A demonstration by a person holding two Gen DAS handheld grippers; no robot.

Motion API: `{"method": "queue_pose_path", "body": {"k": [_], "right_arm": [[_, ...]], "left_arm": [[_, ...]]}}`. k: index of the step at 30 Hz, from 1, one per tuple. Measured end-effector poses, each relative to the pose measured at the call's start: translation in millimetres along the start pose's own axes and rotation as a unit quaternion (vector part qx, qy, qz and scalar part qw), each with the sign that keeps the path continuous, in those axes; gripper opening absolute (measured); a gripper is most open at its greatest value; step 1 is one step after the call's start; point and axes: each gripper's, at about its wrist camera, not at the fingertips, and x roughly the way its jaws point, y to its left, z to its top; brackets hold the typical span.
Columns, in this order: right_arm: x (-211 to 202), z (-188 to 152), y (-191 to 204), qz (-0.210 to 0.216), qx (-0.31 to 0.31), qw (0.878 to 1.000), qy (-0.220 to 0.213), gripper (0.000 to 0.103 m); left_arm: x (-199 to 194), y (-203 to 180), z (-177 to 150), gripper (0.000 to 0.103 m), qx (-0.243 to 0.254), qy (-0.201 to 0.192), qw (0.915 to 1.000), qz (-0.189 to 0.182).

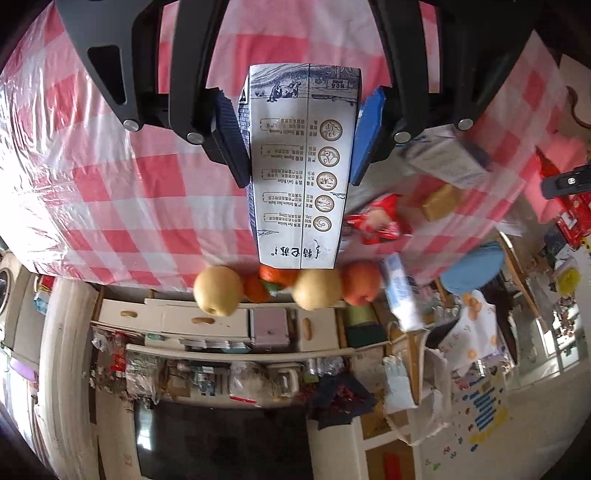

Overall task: Collect trash
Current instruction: 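Carry the packet and carton to the pink bucket and open both tools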

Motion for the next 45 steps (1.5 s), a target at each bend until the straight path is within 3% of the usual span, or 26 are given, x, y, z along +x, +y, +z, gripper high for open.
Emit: {"method": "queue_pose_path", "body": {"k": [11,23,33,42,45], "right_arm": [[-20,6,89,0.096,-0.03,0.995,0.0,0.056],[-23,19,219,0.208,-0.082,0.974,0.014,0.056],[-16,38,321,0.265,-0.134,0.955,0.017,0.056],[2,41,391,0.284,-0.165,0.944,0.03,0.056],[10,41,409,0.296,-0.169,0.94,0.034,0.057]], "left_arm": [[-30,40,1,0.041,-0.033,-0.037,0.9987,0.009],[-70,113,0,0.041,-0.107,-0.089,0.9885,0.06],[-101,200,-10,0.041,-0.209,-0.118,0.9641,0.113],[-104,260,-21,0.041,-0.291,-0.113,0.9379,0.151],[-103,271,-24,0.051,-0.307,-0.113,0.9293,0.172]]}}
